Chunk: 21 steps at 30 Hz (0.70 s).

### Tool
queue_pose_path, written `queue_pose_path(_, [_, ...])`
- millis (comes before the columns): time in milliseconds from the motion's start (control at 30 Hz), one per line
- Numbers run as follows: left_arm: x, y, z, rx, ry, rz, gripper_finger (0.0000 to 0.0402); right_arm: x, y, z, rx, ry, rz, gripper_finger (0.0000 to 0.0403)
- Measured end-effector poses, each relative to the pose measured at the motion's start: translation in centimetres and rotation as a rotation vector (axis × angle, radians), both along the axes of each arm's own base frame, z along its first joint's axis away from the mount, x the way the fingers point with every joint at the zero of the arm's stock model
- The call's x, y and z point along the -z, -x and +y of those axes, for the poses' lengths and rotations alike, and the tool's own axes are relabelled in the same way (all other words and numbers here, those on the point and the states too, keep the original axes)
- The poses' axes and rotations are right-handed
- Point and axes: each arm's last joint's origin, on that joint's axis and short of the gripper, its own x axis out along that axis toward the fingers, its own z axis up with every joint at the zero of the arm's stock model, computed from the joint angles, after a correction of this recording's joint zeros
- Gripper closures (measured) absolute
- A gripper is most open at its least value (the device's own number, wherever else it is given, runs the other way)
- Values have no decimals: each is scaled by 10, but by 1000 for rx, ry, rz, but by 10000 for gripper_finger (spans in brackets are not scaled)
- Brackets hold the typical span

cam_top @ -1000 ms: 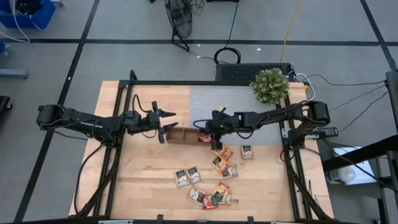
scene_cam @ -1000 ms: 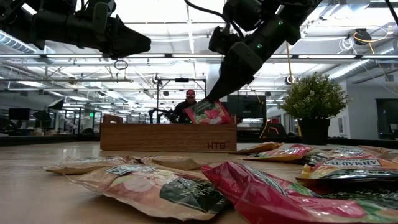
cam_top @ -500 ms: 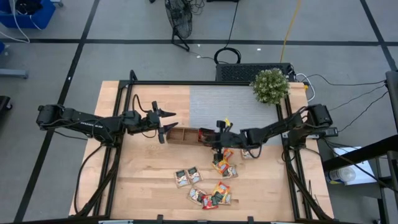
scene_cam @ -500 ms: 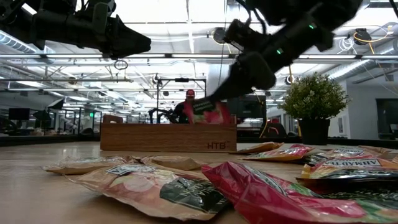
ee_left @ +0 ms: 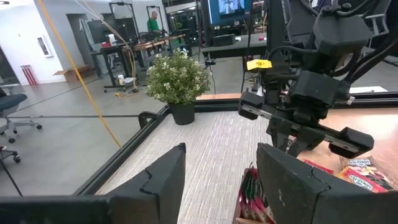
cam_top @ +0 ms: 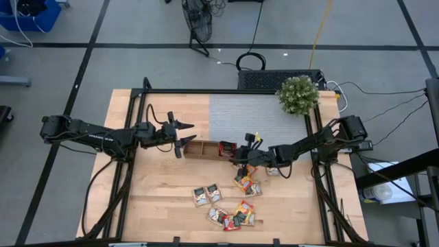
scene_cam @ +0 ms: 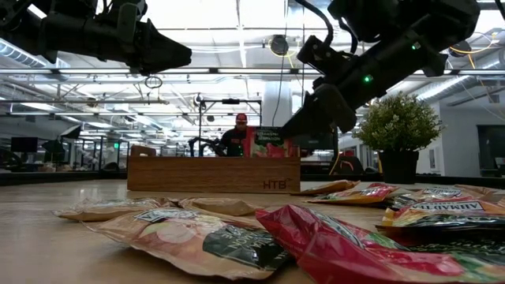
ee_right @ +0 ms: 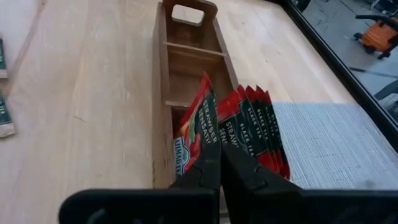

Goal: Pick & Place Tea
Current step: Put the red tea bag into the right section of the wooden organizer

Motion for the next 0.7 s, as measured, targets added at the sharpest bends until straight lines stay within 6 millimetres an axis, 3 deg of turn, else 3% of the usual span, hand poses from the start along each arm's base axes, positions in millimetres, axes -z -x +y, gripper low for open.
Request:
queue_pose_path(200, [0, 0, 0, 0, 0, 0, 201, -1, -1, 0, -2, 5, -7, 390])
queue_pose_path(533, [0, 0, 0, 0, 0, 0, 201, -2, 0, -5, 80, 89, -3, 280])
queue_pose_path(700, [0, 0, 0, 0, 0, 0, 201, -3, 0, -6, 102, 142, -2, 246])
